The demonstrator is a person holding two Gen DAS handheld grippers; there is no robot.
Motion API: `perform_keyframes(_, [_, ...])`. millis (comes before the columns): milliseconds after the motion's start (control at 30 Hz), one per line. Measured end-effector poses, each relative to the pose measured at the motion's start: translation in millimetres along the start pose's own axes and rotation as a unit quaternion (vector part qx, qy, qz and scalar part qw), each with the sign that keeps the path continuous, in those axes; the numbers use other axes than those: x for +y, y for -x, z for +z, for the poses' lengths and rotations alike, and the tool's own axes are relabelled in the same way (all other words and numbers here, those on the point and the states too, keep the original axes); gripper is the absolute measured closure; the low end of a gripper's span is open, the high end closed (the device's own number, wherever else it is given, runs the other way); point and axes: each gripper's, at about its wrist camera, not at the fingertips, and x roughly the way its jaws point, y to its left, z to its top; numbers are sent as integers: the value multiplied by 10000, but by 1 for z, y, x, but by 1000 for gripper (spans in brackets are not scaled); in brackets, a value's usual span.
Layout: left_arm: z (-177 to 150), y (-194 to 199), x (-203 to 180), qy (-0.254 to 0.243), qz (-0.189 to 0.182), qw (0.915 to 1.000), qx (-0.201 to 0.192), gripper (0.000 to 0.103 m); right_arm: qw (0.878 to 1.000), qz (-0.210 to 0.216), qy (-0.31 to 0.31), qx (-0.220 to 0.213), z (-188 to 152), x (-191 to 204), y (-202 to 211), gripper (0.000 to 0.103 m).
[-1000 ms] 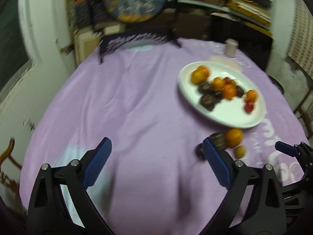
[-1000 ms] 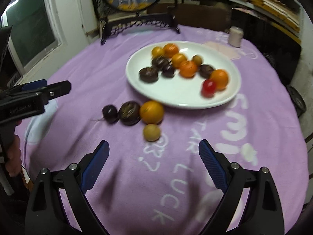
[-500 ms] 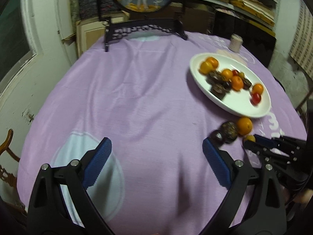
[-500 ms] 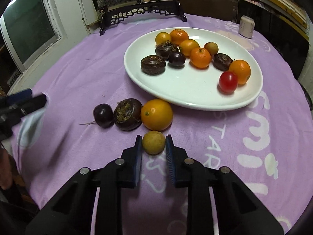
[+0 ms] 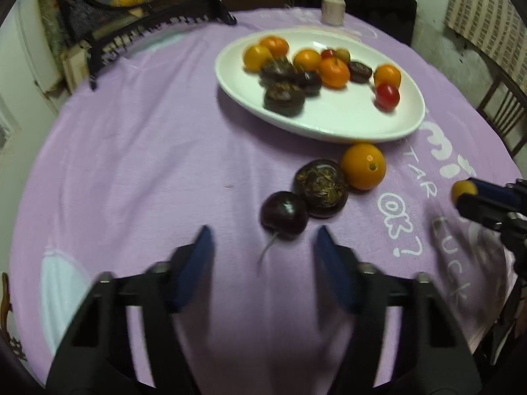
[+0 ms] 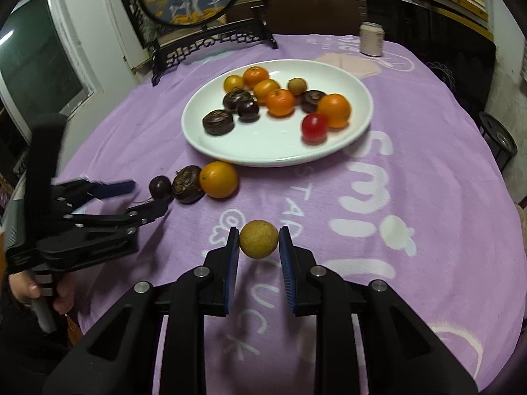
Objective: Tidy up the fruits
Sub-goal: 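Grasp a small yellow-brown fruit with the right tool while the left grasps a dark stemmed plum, then carry the yellow-brown fruit and plum over the white plate with both tools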
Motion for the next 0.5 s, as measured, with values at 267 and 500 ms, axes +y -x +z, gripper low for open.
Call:
perform_keyframes(267, [7,-8,-3,-89,-276,9996,-63,71,9998,101,-140,-29,-1,-4,4,78])
perform_keyframes(500, [-3,31,-1,42,-349,9986,-389,71,9998,139,-82,-112,-1,3,9,78])
